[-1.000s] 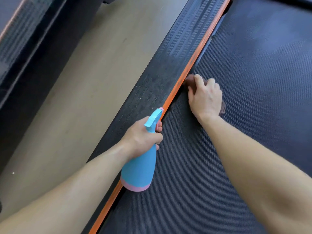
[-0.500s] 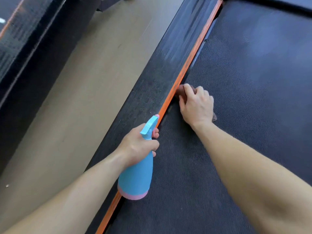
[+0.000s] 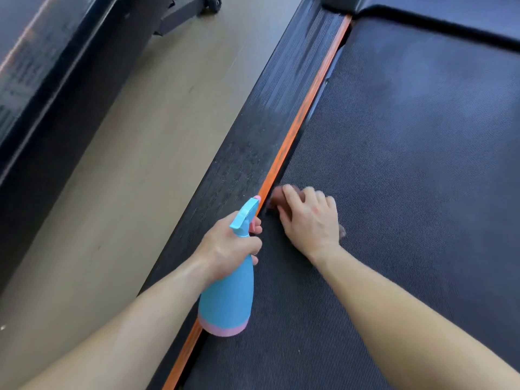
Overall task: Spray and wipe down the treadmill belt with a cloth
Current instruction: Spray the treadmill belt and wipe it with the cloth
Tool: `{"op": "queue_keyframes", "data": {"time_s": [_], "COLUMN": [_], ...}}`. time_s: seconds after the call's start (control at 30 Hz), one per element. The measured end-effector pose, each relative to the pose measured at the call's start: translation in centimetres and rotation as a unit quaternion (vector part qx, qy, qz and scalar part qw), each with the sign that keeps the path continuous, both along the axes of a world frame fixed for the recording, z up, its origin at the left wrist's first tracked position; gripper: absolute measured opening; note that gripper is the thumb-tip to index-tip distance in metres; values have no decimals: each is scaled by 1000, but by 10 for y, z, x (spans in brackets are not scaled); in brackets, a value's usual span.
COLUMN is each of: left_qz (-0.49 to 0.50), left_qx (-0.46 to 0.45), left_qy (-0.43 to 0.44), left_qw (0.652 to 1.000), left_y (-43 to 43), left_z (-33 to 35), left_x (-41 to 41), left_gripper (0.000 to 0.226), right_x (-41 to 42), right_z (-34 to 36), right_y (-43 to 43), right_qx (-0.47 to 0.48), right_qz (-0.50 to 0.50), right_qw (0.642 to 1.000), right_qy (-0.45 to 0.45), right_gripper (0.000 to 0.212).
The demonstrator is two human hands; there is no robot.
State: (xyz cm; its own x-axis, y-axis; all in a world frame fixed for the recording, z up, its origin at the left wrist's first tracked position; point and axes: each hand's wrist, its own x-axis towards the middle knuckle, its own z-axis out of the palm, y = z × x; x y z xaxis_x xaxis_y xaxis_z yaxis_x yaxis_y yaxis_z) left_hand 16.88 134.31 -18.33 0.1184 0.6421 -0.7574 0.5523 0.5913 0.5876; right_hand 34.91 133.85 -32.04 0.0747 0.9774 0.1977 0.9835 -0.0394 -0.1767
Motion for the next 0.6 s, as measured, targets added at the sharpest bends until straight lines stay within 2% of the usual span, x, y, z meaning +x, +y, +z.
{"op": "queue_keyframes", "data": {"time_s": [0.1,0.2,0.3,0.37,0.47,0.53,0.6], "left_qz": [-8,-8,4,7,9,0,-8], "left_qx": [3,10,16,20,12,8,3], "left_qy": [13,12,-7,-18,-19,-12,-3], "left_qw": [1000,1000,1000,1000,1000,1000,1000], "left_y": [-2,-1,1,1,-1,-5,-7], "left_z": [-4,0,8,8,3,-2,-6], "left_x": [-5,-3,2,5,6,4,0], "left_gripper": [43,46,46,44,41,44,47], "right_x": [-3,-8,-17,-12,4,15,28], "right_z": [3,6,7,4,2,2,3], "right_y": [18,-18,-85,-96,-39,14,56], "right_qx": [-14,-40,-49,-43,-19,2,-19], "right_qz": [-47,-79,-22,25,12,-53,-102], "right_qw": [999,995,996,998,999,998,994], "right_qy": [17,52,69,49,24,32,44], "right_gripper": [39,42,42,40,37,37,39]}}
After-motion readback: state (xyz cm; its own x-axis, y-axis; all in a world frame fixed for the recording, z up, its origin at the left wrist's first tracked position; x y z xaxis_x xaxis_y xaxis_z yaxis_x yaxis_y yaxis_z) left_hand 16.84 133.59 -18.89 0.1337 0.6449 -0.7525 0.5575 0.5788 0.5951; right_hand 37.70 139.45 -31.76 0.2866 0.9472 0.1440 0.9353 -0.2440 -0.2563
